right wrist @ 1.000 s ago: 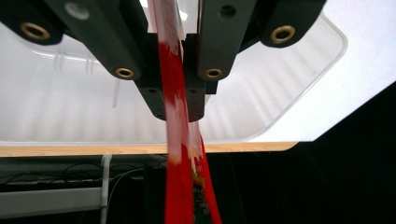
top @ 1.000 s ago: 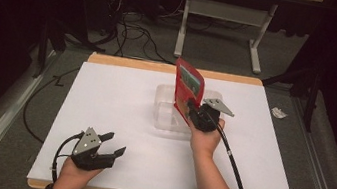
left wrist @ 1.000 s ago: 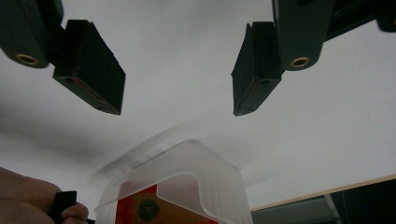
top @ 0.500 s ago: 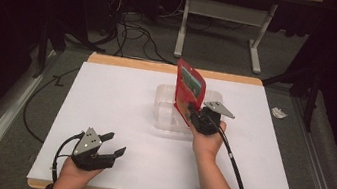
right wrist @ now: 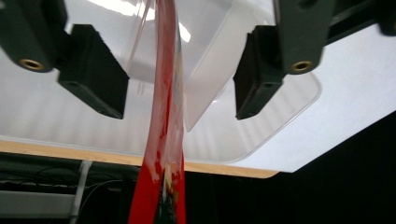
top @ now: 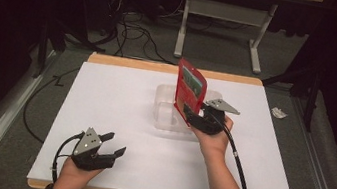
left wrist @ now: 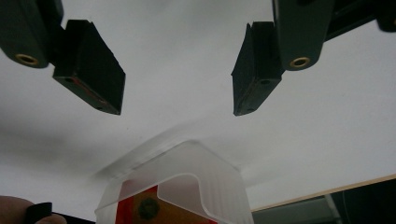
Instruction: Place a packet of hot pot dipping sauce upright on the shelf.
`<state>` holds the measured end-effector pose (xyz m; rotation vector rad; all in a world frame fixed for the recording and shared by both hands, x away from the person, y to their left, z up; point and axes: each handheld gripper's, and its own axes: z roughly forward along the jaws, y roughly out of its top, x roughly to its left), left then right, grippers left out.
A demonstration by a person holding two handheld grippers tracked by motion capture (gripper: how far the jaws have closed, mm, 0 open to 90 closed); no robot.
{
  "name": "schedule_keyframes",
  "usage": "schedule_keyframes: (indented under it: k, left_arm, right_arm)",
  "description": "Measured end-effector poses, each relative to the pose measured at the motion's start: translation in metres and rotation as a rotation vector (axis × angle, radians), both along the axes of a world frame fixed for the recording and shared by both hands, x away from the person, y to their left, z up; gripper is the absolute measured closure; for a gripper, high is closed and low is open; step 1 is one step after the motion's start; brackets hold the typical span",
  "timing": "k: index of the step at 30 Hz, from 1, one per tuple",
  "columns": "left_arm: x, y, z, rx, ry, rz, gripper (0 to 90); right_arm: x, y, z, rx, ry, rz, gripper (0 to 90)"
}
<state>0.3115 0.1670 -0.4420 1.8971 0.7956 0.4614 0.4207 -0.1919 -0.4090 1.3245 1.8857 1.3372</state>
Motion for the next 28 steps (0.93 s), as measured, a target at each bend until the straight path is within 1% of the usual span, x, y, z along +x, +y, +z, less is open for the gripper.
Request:
schedule_keyframes:
  k: [1,2,3,5,11,15,16,17,18,19,21,23,24,25,26,28]
  left_arm:
    - [0.0,0.0,0.0,0.001,0.0,-0.001,35.3]
    - [0.0,0.0,0.0,0.001,0.0,-0.001,35.3]
    - [0.0,0.0,0.0,0.002,0.0,-0.001,35.2]
    - [0.0,0.0,0.0,0.002,0.001,-0.002,35.2]
    - [0.0,0.0,-0.001,0.005,0.001,0.003,35.2]
    - [-0.001,-0.001,-0.002,0.015,0.003,-0.005,35.2]
    - [-0.001,-0.001,-0.002,0.015,0.003,-0.005,35.2]
    - [-0.001,-0.002,-0.002,0.016,0.002,-0.006,35.2]
    - [-0.001,-0.002,-0.002,0.016,0.002,-0.006,35.2]
    - [-0.001,-0.002,-0.003,0.017,0.005,-0.008,35.2]
    - [-0.001,-0.003,-0.003,0.02,0.004,-0.01,35.2]
    - [-0.001,-0.004,-0.003,0.017,0.005,-0.01,35.1]
    - [-0.001,-0.004,-0.003,0.014,0.006,-0.011,35.0]
    - [-0.001,-0.004,-0.003,0.014,0.006,-0.011,35.0]
    - [-0.001,-0.005,-0.003,0.005,0.005,-0.013,34.9]
    - [-0.001,-0.006,-0.003,0.004,0.004,-0.014,34.8]
  right_arm:
    - [-0.002,-0.001,0.001,-0.004,-0.002,0.006,30.9]
    - [-0.002,-0.001,0.001,-0.004,-0.002,0.006,30.9]
    - [-0.008,-0.003,0.003,-0.013,-0.007,0.019,28.1]
    - [-0.014,-0.007,0.005,-0.015,-0.009,0.035,25.8]
    - [-0.041,-0.025,0.01,-0.012,-0.02,0.07,23.8]
    - [-0.063,-0.041,0.01,-0.034,-0.029,0.086,20.6]
    - [-0.063,-0.041,0.01,-0.034,-0.029,0.086,20.6]
    - [-0.077,-0.051,0.008,-0.038,-0.026,0.085,19.4]
    - [-0.077,-0.051,0.008,-0.038,-0.026,0.085,19.4]
    - [-0.092,-0.063,0.003,-0.035,-0.023,0.08,19.3]
    - [-0.107,-0.076,-0.003,-0.034,-0.018,0.072,18.7]
    - [-0.12,-0.089,-0.01,-0.051,-0.03,0.051,18.3]
    - [-0.126,-0.094,-0.013,-0.066,-0.034,0.039,17.9]
    - [-0.129,-0.097,-0.016,-0.071,-0.027,0.036,17.0]
    - [-0.13,-0.101,-0.018,-0.076,-0.011,0.034,15.8]
    - [-0.13,-0.105,-0.019,-0.074,-0.009,0.023,15.7]
